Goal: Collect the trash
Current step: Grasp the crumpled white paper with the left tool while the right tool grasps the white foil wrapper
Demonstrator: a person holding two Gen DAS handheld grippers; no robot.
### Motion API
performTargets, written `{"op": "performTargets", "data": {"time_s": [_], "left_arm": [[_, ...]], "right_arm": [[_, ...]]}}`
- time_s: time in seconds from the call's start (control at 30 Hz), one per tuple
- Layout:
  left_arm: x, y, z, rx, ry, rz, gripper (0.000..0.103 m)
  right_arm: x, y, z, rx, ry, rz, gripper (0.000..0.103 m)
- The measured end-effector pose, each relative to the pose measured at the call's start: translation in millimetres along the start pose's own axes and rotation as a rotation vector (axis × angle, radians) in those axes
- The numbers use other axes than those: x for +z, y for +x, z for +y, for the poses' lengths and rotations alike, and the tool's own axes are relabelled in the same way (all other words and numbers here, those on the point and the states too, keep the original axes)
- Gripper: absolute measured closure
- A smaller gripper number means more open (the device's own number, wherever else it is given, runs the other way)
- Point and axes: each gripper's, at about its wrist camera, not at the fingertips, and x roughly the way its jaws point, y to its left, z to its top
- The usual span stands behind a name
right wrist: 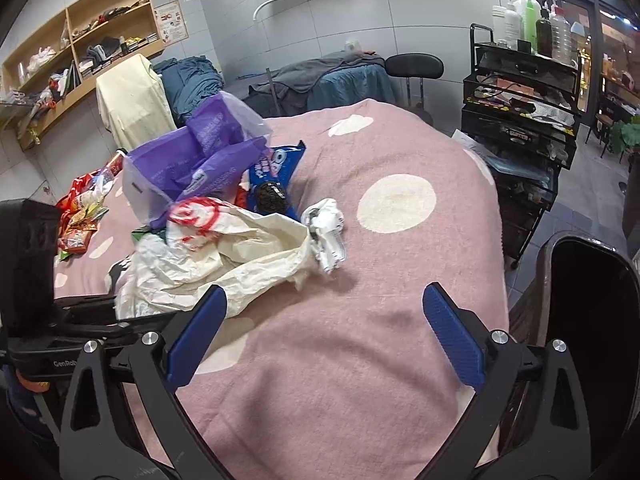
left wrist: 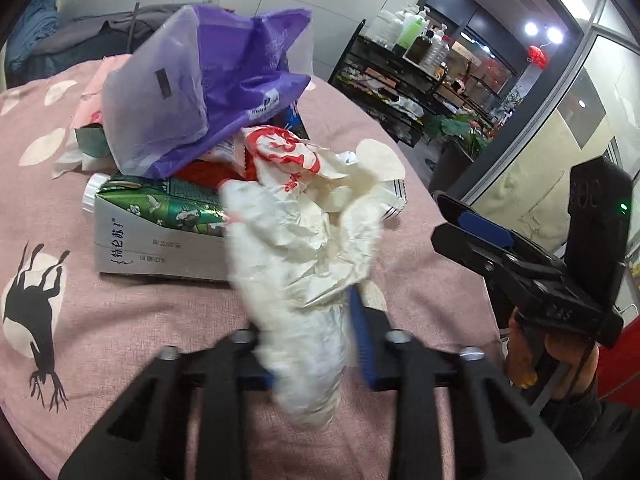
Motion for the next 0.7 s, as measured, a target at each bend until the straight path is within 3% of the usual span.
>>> {"op": "performTargets", "data": {"time_s": [0.2, 0.3, 0.4, 0.47, 0.5, 0.7], "left_arm": [[-6, -34, -12, 0.05, 0.066, -0.147, 0.094], [-9, -47, -21, 0.058, 0.09, -0.202, 0.094], [-10, -51, -23, 0.075, 0.1, -0.224, 0.094], [-11, -52, -24, 0.077, 0.101, -0.225, 0.094], [-12, -51, -24, 0.078, 0.1, -0.224, 0.094], [-8, -46, -30, 0.096, 0.103, -0.229, 0.094]], "right_arm": [[13, 22, -8, -0.002, -0.011, 0.057, 0.025], [22, 39, -4, 0.008, -0.04, 0.108, 0.038], [29, 59, 4, 0.007, -0.084, 0.168, 0.061], [31, 72, 6, 0.008, -0.095, 0.214, 0.086], [31, 75, 7, 0.012, -0.096, 0.223, 0.09], [31, 56, 4, 0.03, -0.088, 0.128, 0.095]]}}
